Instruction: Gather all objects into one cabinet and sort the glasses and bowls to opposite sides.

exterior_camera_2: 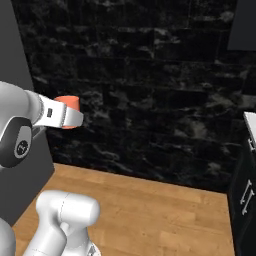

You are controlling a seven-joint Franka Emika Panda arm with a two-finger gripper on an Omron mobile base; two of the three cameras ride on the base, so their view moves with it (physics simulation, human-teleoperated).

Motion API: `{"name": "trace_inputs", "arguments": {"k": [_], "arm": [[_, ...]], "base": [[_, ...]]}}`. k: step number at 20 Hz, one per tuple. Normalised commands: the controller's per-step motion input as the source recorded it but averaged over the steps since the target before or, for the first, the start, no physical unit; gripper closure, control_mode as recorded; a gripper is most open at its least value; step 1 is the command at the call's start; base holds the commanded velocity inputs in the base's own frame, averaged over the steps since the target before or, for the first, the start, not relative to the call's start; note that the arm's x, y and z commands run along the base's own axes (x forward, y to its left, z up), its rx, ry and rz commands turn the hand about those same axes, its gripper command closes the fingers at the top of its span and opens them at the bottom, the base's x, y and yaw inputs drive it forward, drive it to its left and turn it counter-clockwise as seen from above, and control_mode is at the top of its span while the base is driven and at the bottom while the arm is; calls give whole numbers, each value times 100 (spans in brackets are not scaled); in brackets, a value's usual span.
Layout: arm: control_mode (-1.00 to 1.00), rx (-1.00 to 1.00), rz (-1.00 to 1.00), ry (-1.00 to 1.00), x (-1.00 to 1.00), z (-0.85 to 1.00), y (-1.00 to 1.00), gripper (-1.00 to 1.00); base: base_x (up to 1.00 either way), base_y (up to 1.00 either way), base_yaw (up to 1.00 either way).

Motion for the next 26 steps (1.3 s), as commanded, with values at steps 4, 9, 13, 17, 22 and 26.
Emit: {"name": "trace_inputs", "arguments": {"k": [4, 9, 13, 17, 22, 26], "arm": [[100, 0, 0, 0, 0, 0, 0, 100], [100, 0, 0, 0, 0, 0, 0, 100], [100, 0, 0, 0, 0, 0, 0, 100], [100, 0, 0, 0, 0, 0, 0, 100], [100, 0, 0, 0, 0, 0, 0, 100], [100, 0, 0, 0, 0, 0, 0, 100]], "base": [[100, 0, 0], [90, 1, -32], [17, 8, -88], [1, 7, -96], [15, 8, -89], [90, 26, -52]]}}
